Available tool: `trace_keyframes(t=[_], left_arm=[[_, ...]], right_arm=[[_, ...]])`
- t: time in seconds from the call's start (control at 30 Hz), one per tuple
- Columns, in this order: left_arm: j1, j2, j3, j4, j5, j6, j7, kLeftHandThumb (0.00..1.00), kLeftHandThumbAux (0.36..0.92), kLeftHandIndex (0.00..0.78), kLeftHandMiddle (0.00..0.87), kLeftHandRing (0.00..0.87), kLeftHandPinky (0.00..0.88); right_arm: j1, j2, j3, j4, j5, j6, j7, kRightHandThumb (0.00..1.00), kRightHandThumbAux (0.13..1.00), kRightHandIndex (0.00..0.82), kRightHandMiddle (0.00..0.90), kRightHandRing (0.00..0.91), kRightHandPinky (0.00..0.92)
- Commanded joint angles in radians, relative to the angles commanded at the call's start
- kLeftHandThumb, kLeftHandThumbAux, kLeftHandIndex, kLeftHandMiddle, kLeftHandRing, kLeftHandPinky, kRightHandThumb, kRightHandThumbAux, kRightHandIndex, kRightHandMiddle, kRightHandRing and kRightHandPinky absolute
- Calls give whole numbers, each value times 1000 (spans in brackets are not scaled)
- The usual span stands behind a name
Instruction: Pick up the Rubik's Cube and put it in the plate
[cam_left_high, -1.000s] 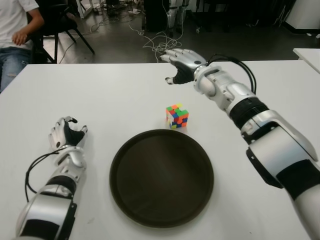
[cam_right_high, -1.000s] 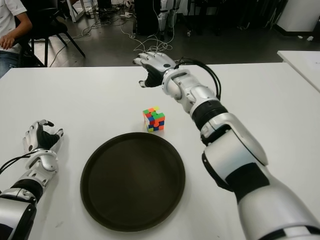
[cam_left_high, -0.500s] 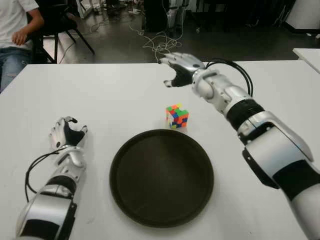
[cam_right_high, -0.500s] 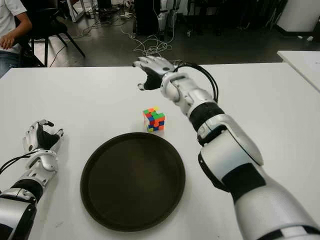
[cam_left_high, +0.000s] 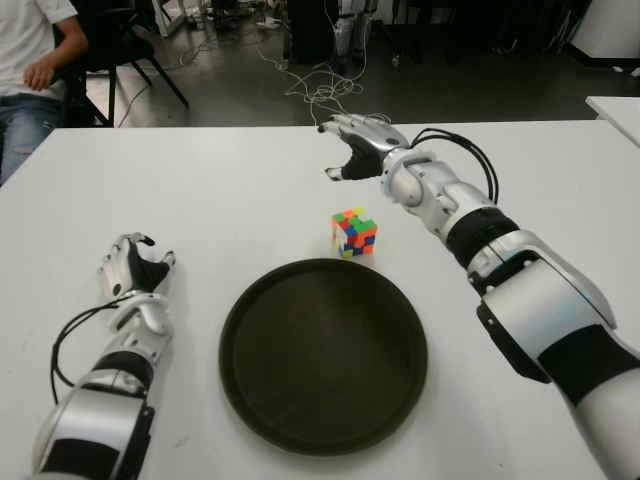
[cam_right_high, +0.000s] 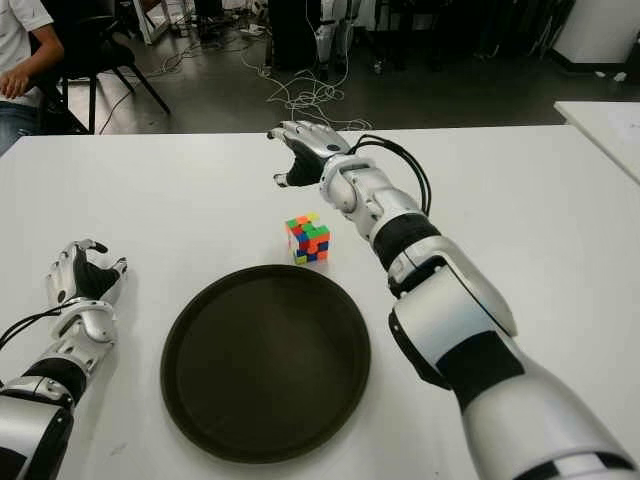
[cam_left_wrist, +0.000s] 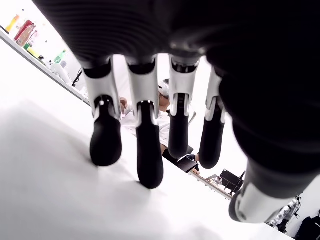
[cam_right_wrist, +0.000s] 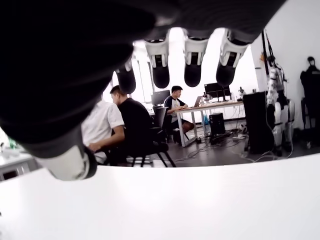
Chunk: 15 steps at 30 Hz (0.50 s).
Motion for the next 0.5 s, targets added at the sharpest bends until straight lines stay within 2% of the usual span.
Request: trace_keyframes(t=[0.3, 0.5], left_arm=[[0, 4, 2, 1, 2, 0, -4, 692, 716, 404, 268, 274, 296], [2, 7, 2, 4, 2, -5, -10, 695, 713, 406, 277, 285, 304]], right_arm=[[15, 11, -5, 16, 11, 10, -4, 276, 594, 0, 0, 0, 39], [26, 22, 5, 36, 0, 36, -21, 245, 632, 0, 0, 0, 6]])
